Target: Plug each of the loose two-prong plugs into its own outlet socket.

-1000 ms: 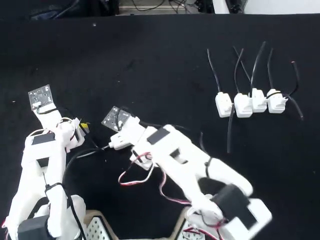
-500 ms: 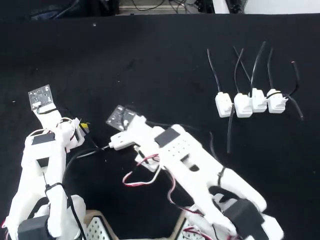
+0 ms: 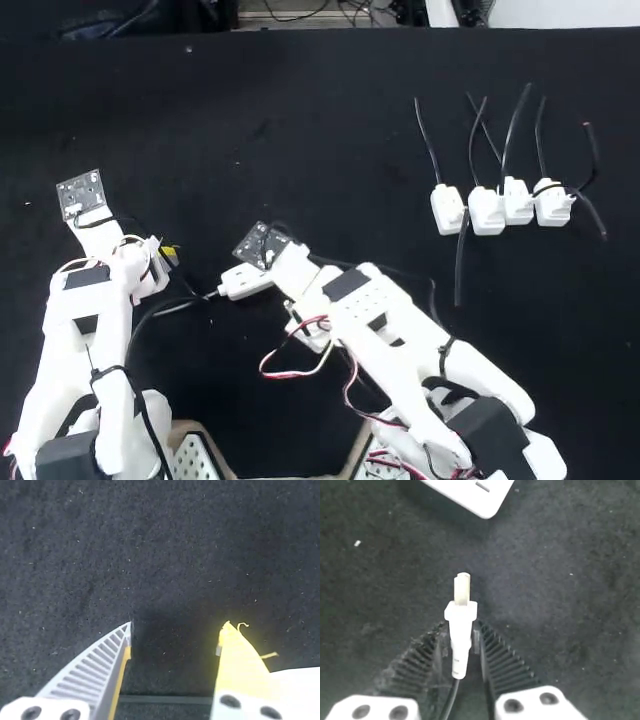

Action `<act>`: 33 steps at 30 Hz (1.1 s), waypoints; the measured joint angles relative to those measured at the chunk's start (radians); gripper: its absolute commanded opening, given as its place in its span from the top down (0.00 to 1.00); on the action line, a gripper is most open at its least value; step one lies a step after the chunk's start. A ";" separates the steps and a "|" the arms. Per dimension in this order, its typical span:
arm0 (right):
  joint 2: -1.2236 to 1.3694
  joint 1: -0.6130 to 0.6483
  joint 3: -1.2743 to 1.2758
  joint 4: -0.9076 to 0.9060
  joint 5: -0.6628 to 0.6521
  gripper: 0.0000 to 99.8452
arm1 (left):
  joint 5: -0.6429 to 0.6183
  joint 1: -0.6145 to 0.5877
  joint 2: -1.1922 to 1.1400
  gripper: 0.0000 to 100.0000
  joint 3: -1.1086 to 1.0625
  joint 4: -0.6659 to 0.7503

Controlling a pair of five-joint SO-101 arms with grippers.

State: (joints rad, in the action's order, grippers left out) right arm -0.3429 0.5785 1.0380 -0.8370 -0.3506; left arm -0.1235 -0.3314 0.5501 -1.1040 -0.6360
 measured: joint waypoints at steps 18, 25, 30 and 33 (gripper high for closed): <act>-0.307 0.072 0.060 0.207 0.270 0.99 | -0.002 0.029 0.433 0.72 -0.071 -0.196; -0.371 0.218 0.204 0.420 0.282 0.99 | -0.002 0.149 0.836 0.72 -0.213 -0.267; -0.416 0.230 0.284 0.525 0.284 0.99 | -0.002 0.222 1.036 0.72 -0.256 -0.342; -0.451 0.230 0.285 0.534 0.284 0.99 | 0.005 0.255 1.111 0.72 -0.284 -0.350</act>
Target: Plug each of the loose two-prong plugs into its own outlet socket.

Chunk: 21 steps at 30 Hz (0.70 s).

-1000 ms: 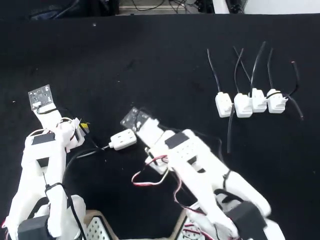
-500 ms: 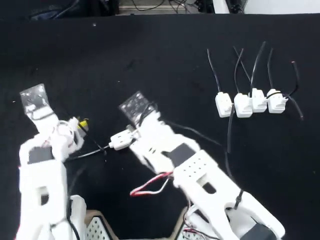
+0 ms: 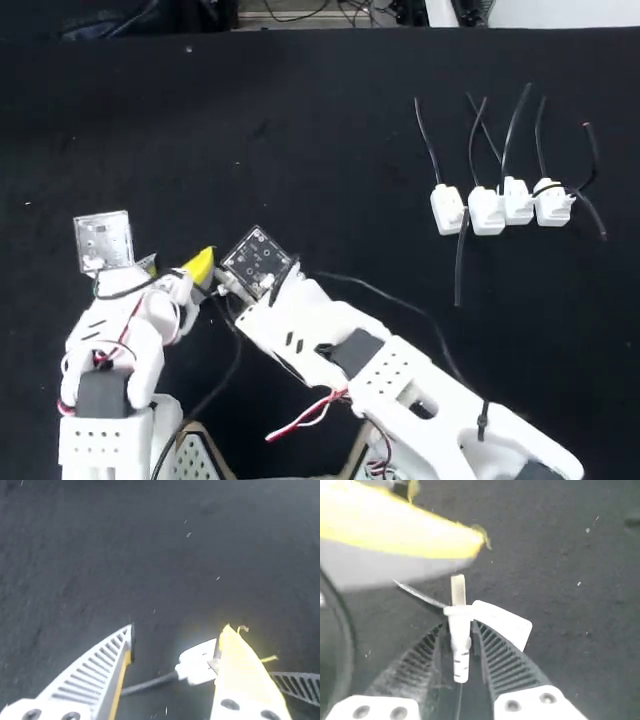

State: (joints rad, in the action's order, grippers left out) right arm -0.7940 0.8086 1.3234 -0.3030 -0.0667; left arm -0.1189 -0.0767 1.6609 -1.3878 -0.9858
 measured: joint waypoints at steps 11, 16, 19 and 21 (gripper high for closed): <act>-0.288 0.069 0.009 -0.184 0.000 0.99 | 0.051 0.091 0.005 0.72 -0.014 -0.002; -0.420 0.052 0.052 -0.227 0.000 0.99 | 0.051 0.094 0.005 0.72 -0.014 0.006; -0.463 0.051 0.080 -0.227 0.000 0.99 | 0.051 0.095 0.005 0.72 -0.014 0.006; -0.471 0.051 0.081 -0.227 0.000 0.99 | 0.051 0.095 0.005 0.72 -0.014 0.006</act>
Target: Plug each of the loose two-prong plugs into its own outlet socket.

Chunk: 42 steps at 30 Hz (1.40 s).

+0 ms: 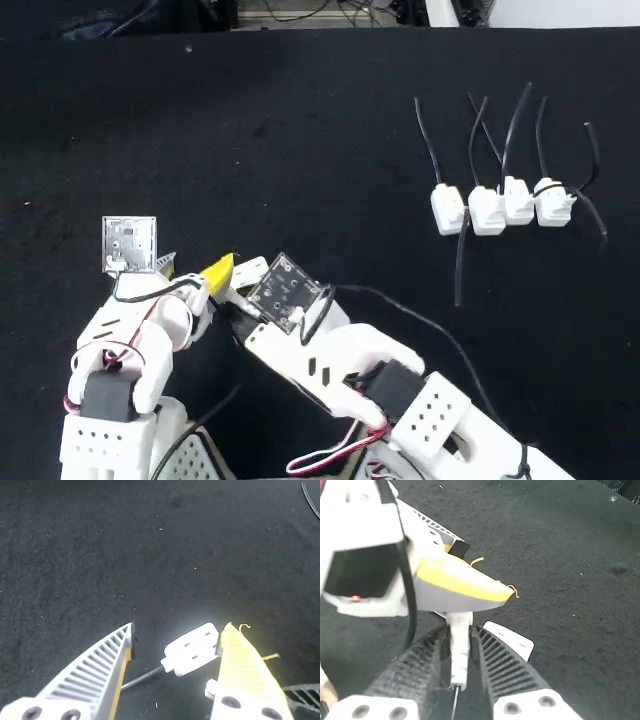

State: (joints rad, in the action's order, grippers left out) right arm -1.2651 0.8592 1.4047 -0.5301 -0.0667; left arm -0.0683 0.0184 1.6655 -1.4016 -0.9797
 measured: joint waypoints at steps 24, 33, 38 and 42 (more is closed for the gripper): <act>0.879 -0.206 -0.830 -0.626 0.002 0.99 | -0.172 -0.377 -0.008 0.72 -0.180 0.267; 1.390 -0.210 -1.393 -0.947 0.002 0.99 | -0.244 -0.454 -0.008 0.72 -0.198 0.310; 1.562 -0.241 -1.579 -1.002 0.002 0.99 | -0.247 -0.454 -0.008 0.72 -0.198 0.310; 1.668 -0.244 -1.697 -1.099 0.009 0.99 | -0.247 -0.454 -0.008 0.72 -0.198 0.310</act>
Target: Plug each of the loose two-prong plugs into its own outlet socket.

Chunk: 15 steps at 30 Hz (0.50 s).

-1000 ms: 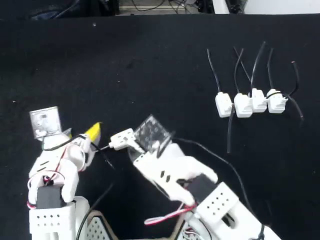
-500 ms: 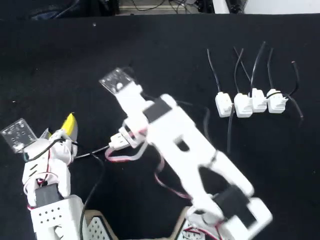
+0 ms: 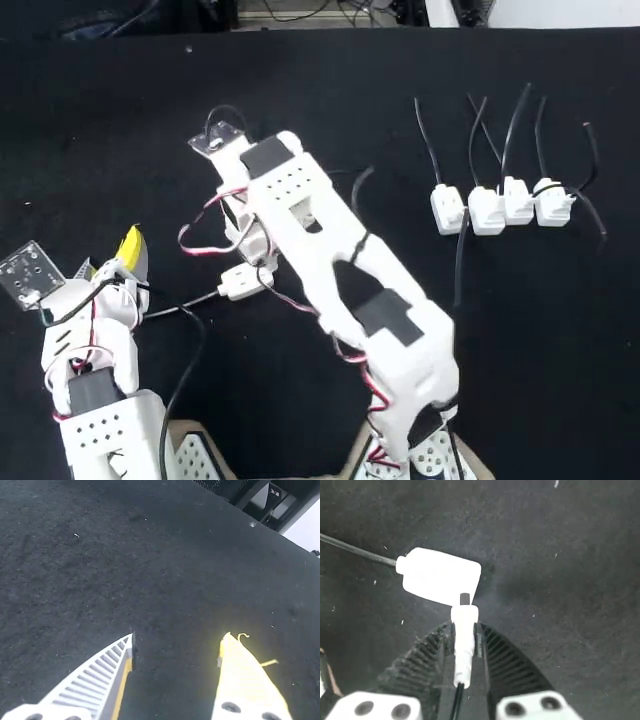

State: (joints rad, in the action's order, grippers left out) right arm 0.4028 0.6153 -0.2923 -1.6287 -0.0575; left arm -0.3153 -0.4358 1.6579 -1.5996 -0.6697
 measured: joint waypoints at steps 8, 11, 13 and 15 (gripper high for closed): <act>0.138 0.000 -0.181 -0.103 0.087 0.99 | 0.000 0.000 0.000 0.72 0.000 0.000; 0.161 0.000 -0.190 -0.103 0.098 0.99 | 0.000 0.000 0.000 0.72 0.000 0.000; 0.175 0.000 -0.190 -0.103 0.101 0.99 | 0.000 0.000 0.000 0.72 0.000 0.000; 0.190 0.000 -0.192 -0.103 0.103 0.99 | 0.000 0.000 0.000 0.72 0.000 0.000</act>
State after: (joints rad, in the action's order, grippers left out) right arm 0.5930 0.6153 -0.4841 -1.7315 0.0453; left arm -0.3153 -0.4358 1.6579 -1.5996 -0.6697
